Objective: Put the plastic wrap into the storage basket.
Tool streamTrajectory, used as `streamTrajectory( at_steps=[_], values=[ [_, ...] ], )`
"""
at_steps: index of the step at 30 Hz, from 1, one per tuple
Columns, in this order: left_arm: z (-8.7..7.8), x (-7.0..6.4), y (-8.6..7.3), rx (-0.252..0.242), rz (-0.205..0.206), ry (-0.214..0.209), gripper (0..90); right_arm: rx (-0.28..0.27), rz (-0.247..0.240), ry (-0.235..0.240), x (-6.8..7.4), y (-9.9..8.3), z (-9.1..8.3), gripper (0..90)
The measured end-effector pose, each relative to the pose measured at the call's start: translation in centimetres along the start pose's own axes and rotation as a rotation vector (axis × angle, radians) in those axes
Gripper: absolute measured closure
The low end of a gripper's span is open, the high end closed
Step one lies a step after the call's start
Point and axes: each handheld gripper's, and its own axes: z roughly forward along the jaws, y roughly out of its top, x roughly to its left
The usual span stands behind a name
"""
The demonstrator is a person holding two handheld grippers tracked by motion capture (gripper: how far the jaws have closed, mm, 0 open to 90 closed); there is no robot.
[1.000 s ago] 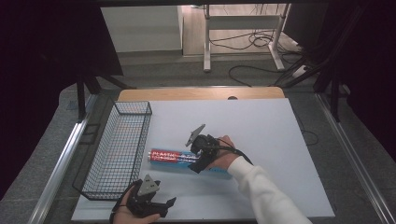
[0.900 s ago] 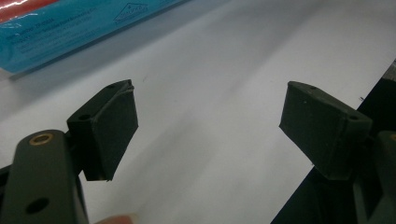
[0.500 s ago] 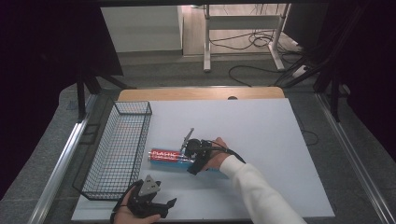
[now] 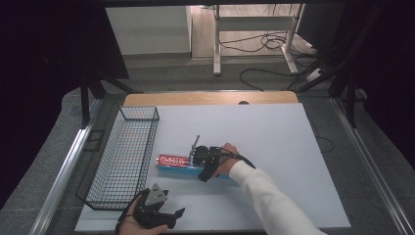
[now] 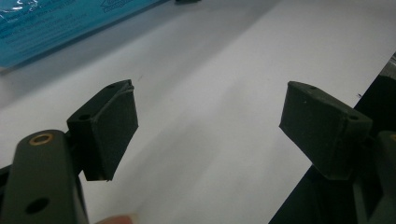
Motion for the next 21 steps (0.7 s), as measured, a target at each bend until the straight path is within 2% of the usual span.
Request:
streamTrajectory(
  at_steps=[2, 3, 5, 6, 9, 10, 11, 15, 16, 18, 20, 21],
  values=[
    [0.0, 0.1, 0.0, -0.001, -0.001, 0.001, 19.0, -0.002, 0.004, -0.006, 0.0, 0.0, -0.1, 29.8],
    [-0.1, 0.1, 0.0, -0.001, -0.004, 0.001, 19.0, -0.009, 0.035, -0.004, -0.1, 0.0, -0.1, 30.5],
    [-0.1, 0.1, 0.0, -0.001, -0.002, 0.000, 19.0, -0.016, 0.047, 0.002, -0.2, -0.1, -0.1, 30.7],
    [-0.1, 0.1, 0.0, -0.001, -0.002, 0.000, 19.0, -0.039, 0.091, 0.017, -0.5, -0.3, -0.4, 31.4],
    [-0.1, 0.1, 0.0, -0.004, -0.006, -0.003, 19.0, -0.054, 0.103, 0.019, -0.8, -0.4, -0.8, 32.3],
    [-0.1, 0.1, 0.0, -0.006, -0.007, -0.004, 19.0, -0.061, 0.145, 0.018, -1.0, -0.6, -1.2, 32.4],
    [-0.1, 0.1, 0.0, -0.006, -0.007, -0.004, 19.0, -0.061, 0.145, 0.018, -1.0, -0.6, -1.2, 32.4],
    [0.0, 0.0, 0.0, -0.005, -0.004, -0.008, 19.0, -0.096, 0.198, 0.010, -1.4, -1.6, -2.5, 32.5],
    [0.0, 0.0, 0.0, -0.005, -0.005, -0.008, 19.0, -0.113, 0.217, 0.026, -1.5, -2.0, -2.9, 32.5],
    [0.0, -0.1, 0.1, -0.005, -0.005, -0.009, 19.0, -0.124, 0.225, 0.030, -1.6, -2.2, -3.1, 32.5],
    [0.0, -0.1, 0.1, -0.003, -0.005, -0.011, 19.0, -0.160, 0.264, 0.048, -1.6, -3.1, -4.1, 32.5],
    [0.0, -0.1, 0.1, -0.003, -0.005, -0.011, 19.0, -0.160, 0.264, 0.048, -1.6, -3.1, -4.1, 32.5]
  ],
)
